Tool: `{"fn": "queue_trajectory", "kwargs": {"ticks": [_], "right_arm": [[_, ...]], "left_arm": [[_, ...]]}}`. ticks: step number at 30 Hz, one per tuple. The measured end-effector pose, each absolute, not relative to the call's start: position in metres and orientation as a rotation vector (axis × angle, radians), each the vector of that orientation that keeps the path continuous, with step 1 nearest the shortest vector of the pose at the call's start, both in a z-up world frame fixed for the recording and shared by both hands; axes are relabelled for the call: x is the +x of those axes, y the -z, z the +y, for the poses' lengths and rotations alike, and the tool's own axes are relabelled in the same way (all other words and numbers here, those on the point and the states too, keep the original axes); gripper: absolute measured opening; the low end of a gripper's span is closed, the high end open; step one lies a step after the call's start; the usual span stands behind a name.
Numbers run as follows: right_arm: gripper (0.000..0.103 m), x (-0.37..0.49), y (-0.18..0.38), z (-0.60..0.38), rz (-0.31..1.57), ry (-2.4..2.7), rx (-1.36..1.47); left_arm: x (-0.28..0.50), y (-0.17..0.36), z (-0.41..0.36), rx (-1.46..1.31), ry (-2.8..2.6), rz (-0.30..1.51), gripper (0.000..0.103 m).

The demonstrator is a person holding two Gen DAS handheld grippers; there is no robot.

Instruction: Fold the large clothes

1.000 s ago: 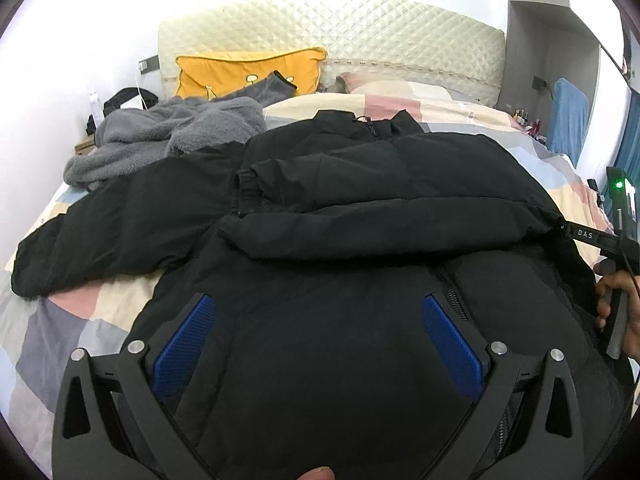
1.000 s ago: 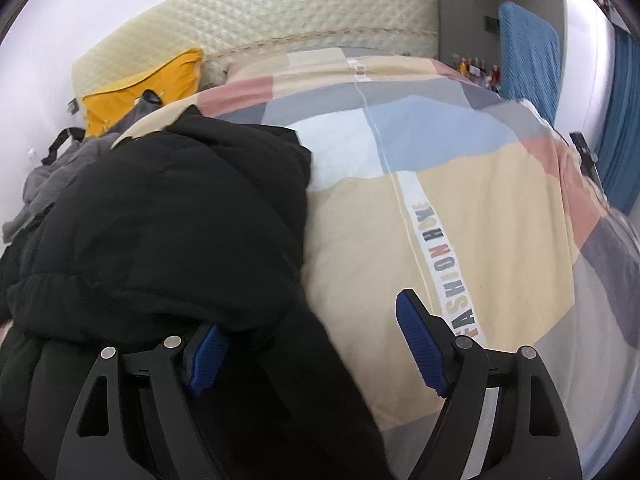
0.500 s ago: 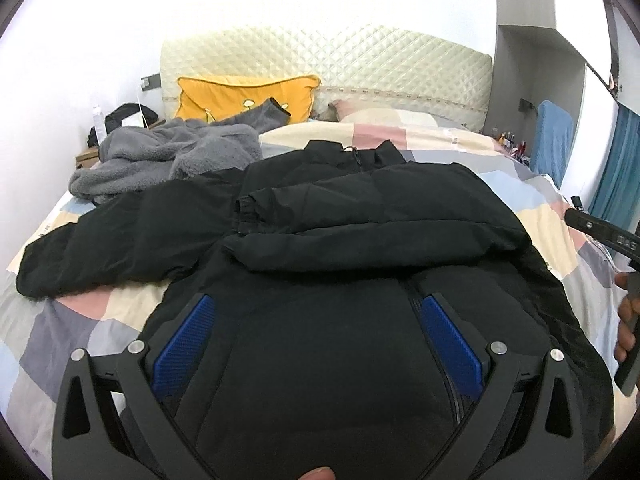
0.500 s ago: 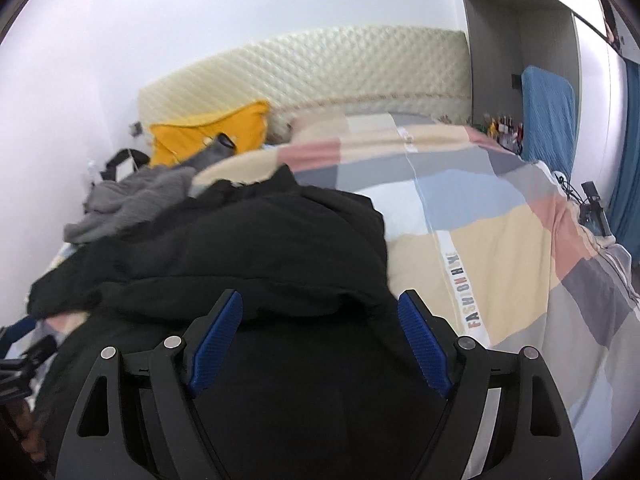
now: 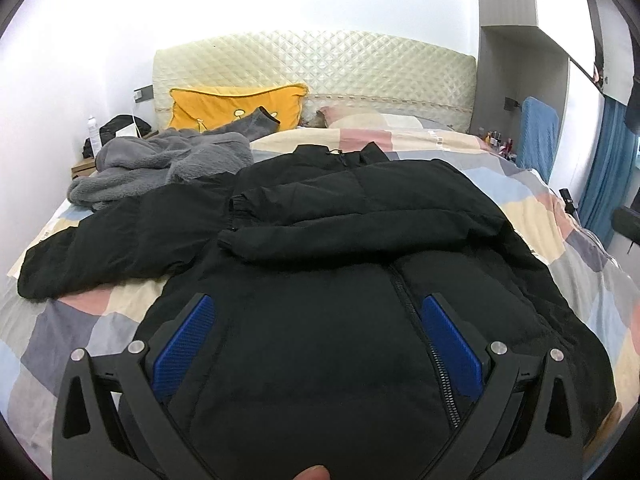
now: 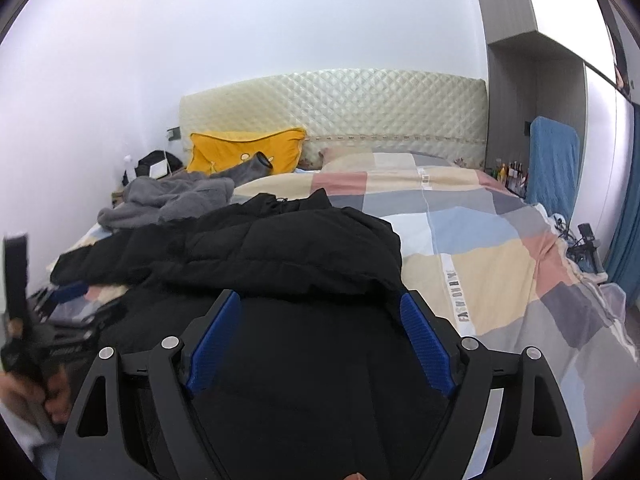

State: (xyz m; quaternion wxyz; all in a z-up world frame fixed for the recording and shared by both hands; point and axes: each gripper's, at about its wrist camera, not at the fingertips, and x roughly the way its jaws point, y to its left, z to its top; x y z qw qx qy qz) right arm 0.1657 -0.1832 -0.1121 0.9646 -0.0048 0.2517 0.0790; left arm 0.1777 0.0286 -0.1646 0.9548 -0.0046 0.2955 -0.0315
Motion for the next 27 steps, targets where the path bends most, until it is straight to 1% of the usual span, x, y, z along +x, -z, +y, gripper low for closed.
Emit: {"fn": "queue_trajectory", "kwargs": {"ticks": [3, 10, 12, 13, 14, 20, 27], "right_arm": [[0.083, 0.146, 0.114, -0.180, 0.496, -0.160, -0.019], [0.084, 0.115, 0.122, -0.178, 0.497, -0.193, 0.057], [0.092, 0.111, 0.121, -0.179, 0.475, -0.187, 0.068], [0.100, 0.111, 0.121, -0.180, 0.461, -0.176, 0.067], [0.101, 0.114, 0.121, -0.181, 0.454, -0.167, 0.069], [0.101, 0.122, 0.130, -0.187, 0.468, -0.156, 0.096], [0.102, 0.121, 0.130, -0.190, 0.461, -0.154, 0.118]], "left_arm": [[0.178, 0.167, 0.027, -0.022, 0.075, 0.608, 0.103], [0.177, 0.169, 0.029, -0.045, 0.083, 0.619, 0.103], [0.178, 0.169, 0.029, -0.056, 0.088, 0.620, 0.103], [0.179, 0.168, 0.029, -0.058, 0.092, 0.619, 0.103], [0.180, 0.168, 0.029, -0.056, 0.093, 0.620, 0.103], [0.198, 0.154, 0.040, -0.066, 0.079, 0.627, 0.103], [0.224, 0.114, 0.106, -0.159, 0.008, 0.652, 0.103]]}}
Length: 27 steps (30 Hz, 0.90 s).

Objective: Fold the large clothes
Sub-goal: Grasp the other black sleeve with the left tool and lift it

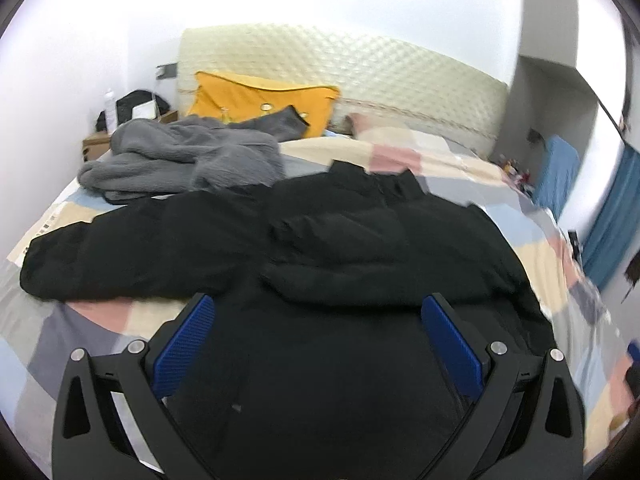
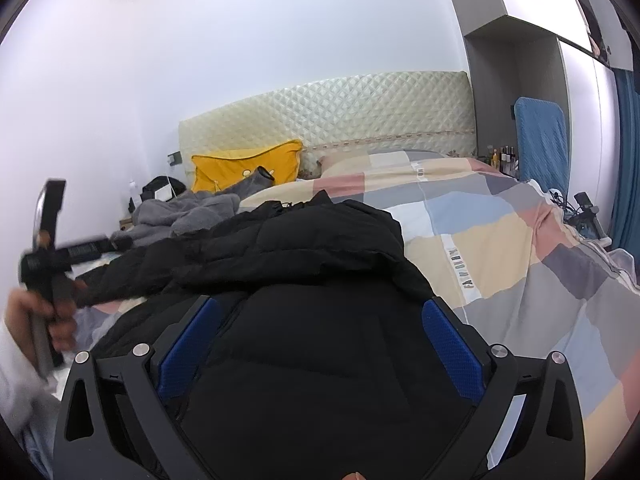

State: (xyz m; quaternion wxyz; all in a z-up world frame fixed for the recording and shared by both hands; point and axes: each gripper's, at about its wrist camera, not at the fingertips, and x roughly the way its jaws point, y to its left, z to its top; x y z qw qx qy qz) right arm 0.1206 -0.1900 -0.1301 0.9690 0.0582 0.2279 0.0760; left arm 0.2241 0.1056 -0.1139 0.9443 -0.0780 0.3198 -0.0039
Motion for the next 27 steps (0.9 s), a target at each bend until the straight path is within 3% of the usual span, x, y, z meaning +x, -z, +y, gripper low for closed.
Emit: {"fn": "queue_trajectory", "kwargs": {"ticks": [9, 14, 18, 27], "right_arm": [[0.102, 0.124, 0.133, -0.187, 0.476, -0.165, 0.120], [0.102, 0.128, 0.138, -0.184, 0.492, -0.184, 0.120], [0.102, 0.132, 0.142, -0.181, 0.517, -0.183, 0.129], [0.102, 0.147, 0.150, -0.180, 0.590, -0.110, 0.170]], "left_arm": [[0.250, 0.027, 0.234, -0.190, -0.248, 0.672, 0.103], [0.254, 0.021, 0.310, -0.243, -0.286, 0.726, 0.103], [0.239, 0.053, 0.368, -0.456, -0.284, 0.763, 0.103], [0.208, 0.185, 0.447, -0.731, -0.258, 0.934, 0.102]]}}
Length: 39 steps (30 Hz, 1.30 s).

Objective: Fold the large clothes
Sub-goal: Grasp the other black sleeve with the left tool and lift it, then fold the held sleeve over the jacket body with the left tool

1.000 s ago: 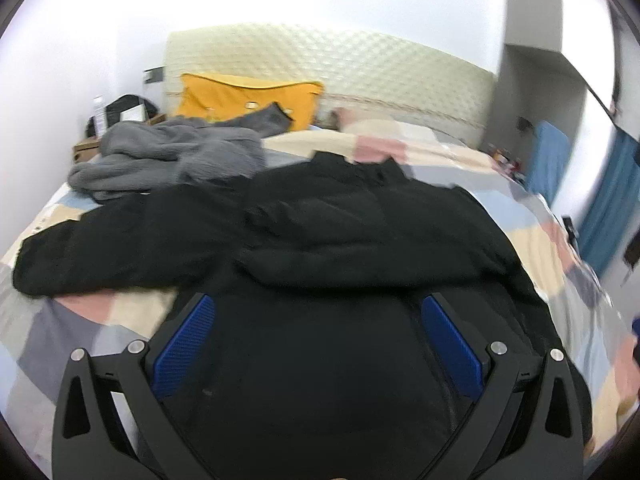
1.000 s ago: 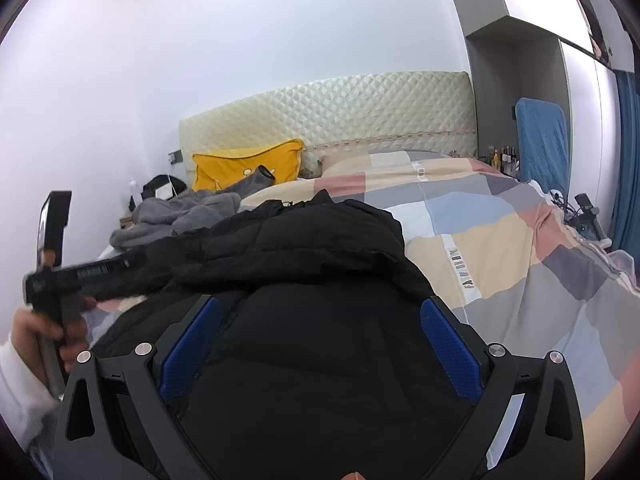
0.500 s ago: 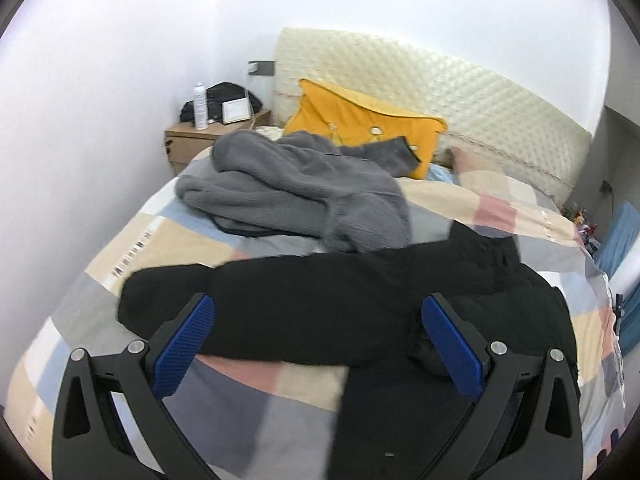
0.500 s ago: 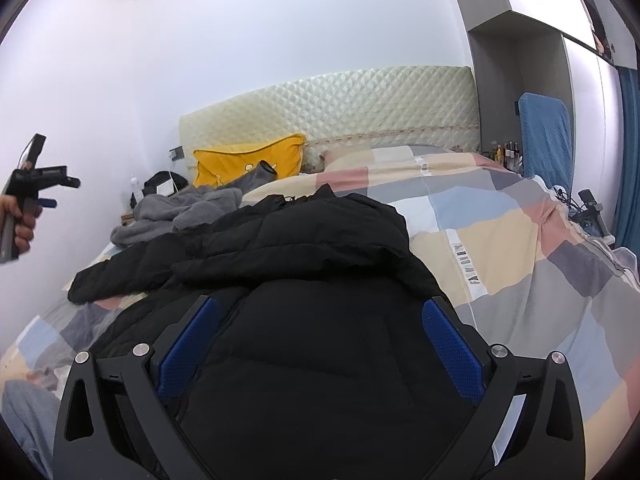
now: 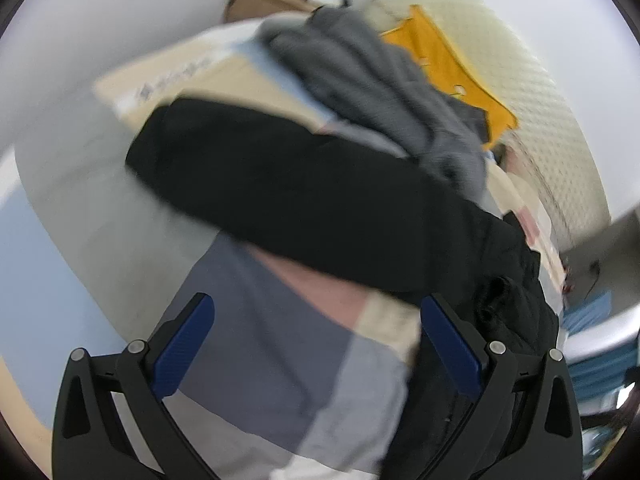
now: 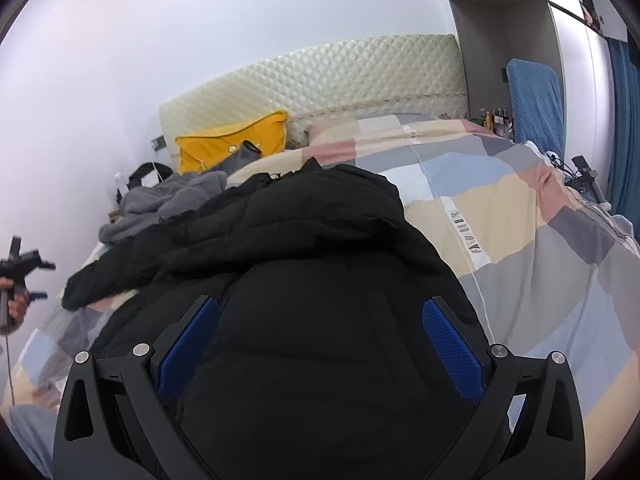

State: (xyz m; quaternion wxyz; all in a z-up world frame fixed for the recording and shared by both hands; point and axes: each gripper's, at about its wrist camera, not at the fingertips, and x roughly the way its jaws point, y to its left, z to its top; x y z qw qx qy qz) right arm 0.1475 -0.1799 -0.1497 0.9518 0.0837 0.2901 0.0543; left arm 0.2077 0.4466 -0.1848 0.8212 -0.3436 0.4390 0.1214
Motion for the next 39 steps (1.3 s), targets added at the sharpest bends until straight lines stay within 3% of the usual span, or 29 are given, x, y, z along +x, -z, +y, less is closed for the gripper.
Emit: {"fn": "queue_trajectory", "kwargs": {"ticks": [5, 9, 16, 18, 20, 22, 28, 39], "right_arm": [[0.102, 0.158, 0.153, -0.162, 0.628, -0.065, 0.113], [0.102, 0.171, 0.164, -0.145, 0.690, -0.020, 0.049], [0.102, 0.183, 0.165, -0.135, 0.726, -0.020, 0.102], [0.102, 0.186, 0.161, -0.129, 0.713, -0.014, 0.086], [0.102, 0.187, 0.159, -0.124, 0.700, -0.016, 0.076], [0.102, 0.188, 0.159, -0.119, 0.698, -0.019, 0.068], [0.102, 0.183, 0.151, -0.122, 0.693, -0.042, 0.136], [0.102, 0.160, 0.131, -0.120, 0.637, -0.091, 0.033]], "left_arm": [[0.209, 0.242, 0.500, -0.901, -0.296, 0.908, 0.098], [0.223, 0.278, 0.530, -0.979, -0.358, 0.884, 0.089], [0.250, 0.298, 0.559, -0.962, -0.357, 0.762, 0.086], [0.256, 0.299, 0.567, -0.985, -0.357, 0.748, 0.075], [0.260, 0.299, 0.575, -1.013, -0.363, 0.741, 0.056], [0.257, 0.297, 0.575, -0.997, -0.369, 0.716, 0.041], [0.242, 0.281, 0.575, -0.980, -0.419, 0.681, 0.010], [0.239, 0.159, 0.548, -0.783, -0.464, 0.626, 0.005]]}}
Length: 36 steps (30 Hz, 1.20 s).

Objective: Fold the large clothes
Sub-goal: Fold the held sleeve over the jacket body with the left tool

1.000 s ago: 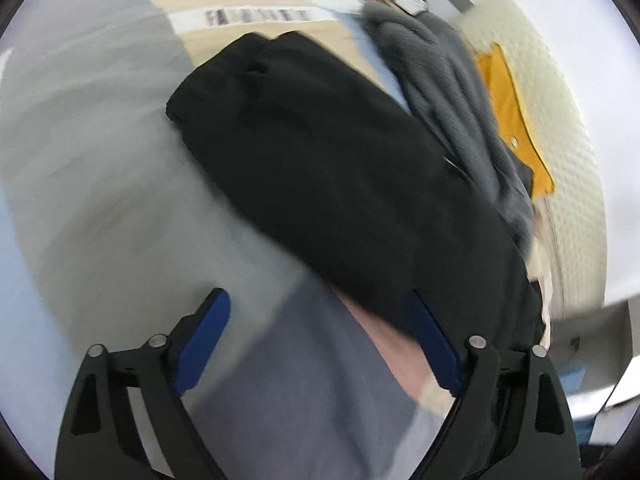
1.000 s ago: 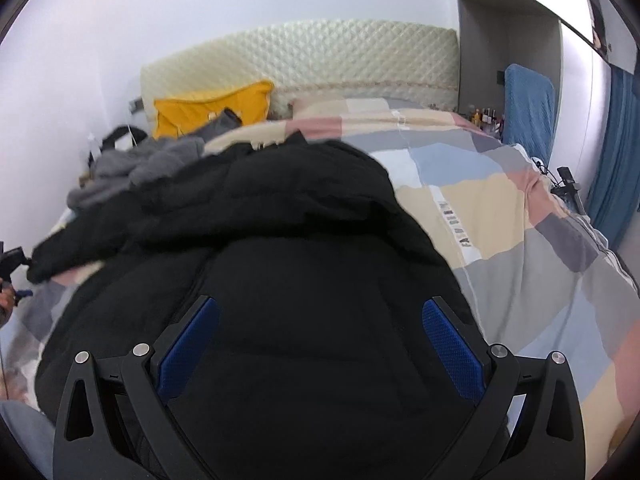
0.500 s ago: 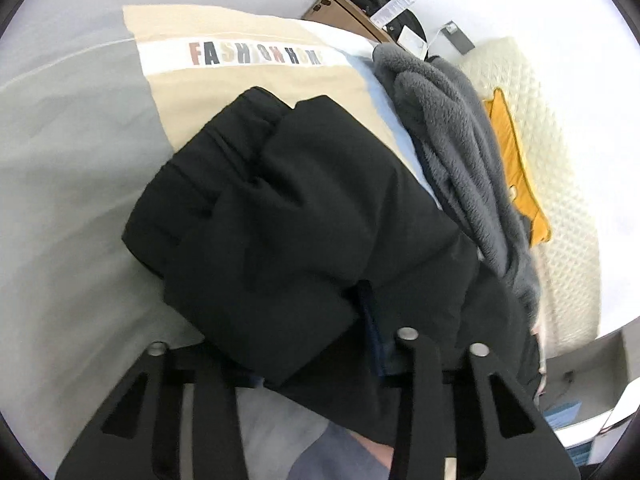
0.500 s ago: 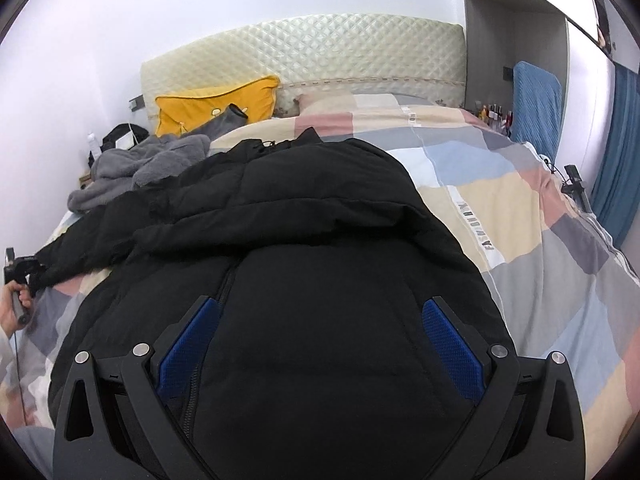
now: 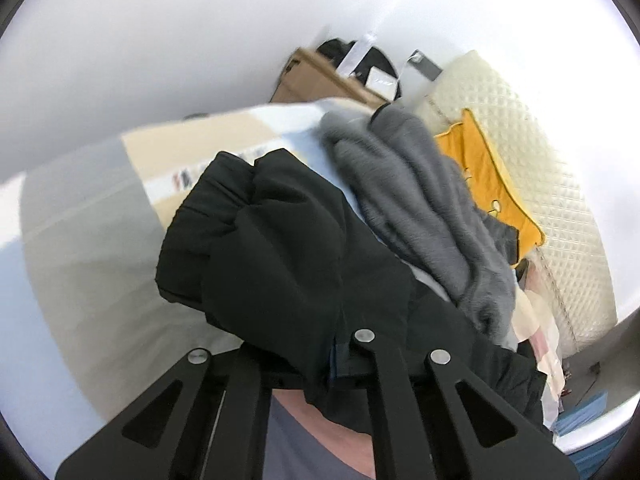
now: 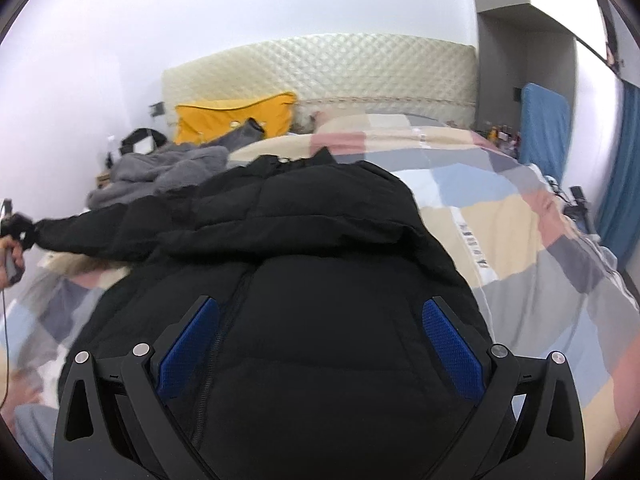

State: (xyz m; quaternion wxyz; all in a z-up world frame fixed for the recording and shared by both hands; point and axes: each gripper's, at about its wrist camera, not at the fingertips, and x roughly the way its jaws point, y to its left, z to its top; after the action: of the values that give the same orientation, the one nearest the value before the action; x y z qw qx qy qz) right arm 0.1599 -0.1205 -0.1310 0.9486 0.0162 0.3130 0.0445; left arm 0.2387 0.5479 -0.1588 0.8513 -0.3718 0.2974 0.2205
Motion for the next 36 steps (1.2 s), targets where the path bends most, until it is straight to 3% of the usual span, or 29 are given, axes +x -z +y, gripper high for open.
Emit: {"fn": "queue_trajectory", "kwargs": {"ticks": [6, 18, 36], "right_arm": [[0.102, 0.154, 0.117, -0.134, 0.600, -0.143, 0.016], [0.102, 0.155, 0.116, -0.161, 0.538, -0.167, -0.028], [0.102, 0.142, 0.106, -0.203, 0.488, -0.099, 0.063]], "left_arm": [[0.248, 0.083, 0.505, -0.639, -0.465, 0.582, 0.005], [0.274, -0.008, 0.402, -0.476, -0.426, 0.501, 0.005], [0.323, -0.057, 0.192, -0.205, -0.222, 0.304, 0.005]]}}
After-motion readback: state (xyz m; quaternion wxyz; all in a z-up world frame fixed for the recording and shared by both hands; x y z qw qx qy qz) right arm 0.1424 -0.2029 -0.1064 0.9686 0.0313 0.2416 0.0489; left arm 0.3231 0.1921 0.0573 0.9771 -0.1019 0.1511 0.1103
